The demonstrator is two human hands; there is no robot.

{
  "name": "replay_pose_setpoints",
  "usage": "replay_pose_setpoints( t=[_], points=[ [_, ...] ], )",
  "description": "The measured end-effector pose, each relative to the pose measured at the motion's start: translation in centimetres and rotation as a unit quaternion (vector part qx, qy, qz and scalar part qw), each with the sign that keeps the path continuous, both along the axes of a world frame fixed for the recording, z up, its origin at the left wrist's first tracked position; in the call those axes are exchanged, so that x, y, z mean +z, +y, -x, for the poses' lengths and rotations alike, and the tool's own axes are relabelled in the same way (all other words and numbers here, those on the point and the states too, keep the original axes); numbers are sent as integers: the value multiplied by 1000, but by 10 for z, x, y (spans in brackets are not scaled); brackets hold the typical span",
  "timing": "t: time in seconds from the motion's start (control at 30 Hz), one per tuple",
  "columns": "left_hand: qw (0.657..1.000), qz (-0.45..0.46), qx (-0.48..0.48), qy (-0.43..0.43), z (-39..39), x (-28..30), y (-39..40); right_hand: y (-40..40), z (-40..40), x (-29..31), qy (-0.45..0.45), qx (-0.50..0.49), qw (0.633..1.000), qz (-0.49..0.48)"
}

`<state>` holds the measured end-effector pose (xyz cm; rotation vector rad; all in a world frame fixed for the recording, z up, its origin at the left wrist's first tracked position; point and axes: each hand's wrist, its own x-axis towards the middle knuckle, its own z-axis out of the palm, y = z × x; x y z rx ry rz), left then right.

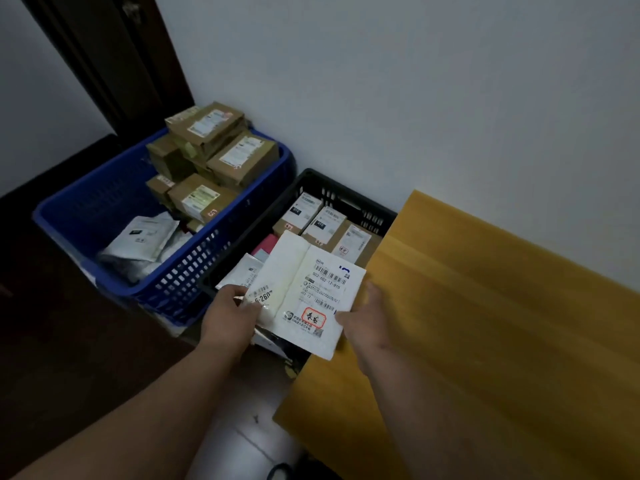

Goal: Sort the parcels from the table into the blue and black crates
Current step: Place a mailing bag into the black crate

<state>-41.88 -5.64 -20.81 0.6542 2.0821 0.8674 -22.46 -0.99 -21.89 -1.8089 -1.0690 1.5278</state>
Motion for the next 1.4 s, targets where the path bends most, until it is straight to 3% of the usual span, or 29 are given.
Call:
replay_pose_setpoints(
  t=[0.17, 0.33, 0.53, 0.67, 0.77, 0.83, 0.97, 1.07, 1.23, 1.4],
  points=[
    [977, 41, -157, 138, 46, -22, 27, 38, 48, -35, -67, 94, 993, 4],
    [921, 103, -294, 232, 84, -53, 58, 57, 87, -66, -125, 186, 974, 18],
    [800, 170, -448, 361, 121, -106, 92, 64, 120, -110, -190, 226, 953, 71],
    [727, 198, -536, 380, 135, -136, 93, 53, 138, -137, -244, 286, 916, 142],
    [697, 226, -570, 372, 143, -149, 93, 48, 149, -142, -282, 310, 893, 165],
    [695, 243, -577, 352, 144, -151, 95, 46, 151, -141, -280, 311, 891, 179],
    [698, 240, -582, 339, 139, -142, 100, 44, 146, -131, -240, 252, 920, 182],
    [715, 221, -571, 338, 125, -124, 104, 46, 140, -112, -222, 234, 936, 139],
    [753, 133, -532, 363, 67, -82, 109, 49, 103, -60, -198, 164, 966, 22],
    [790, 34, -502, 349, -40, -26, 88, 12, 4, -5, -202, 84, 974, -55]
  ],
)
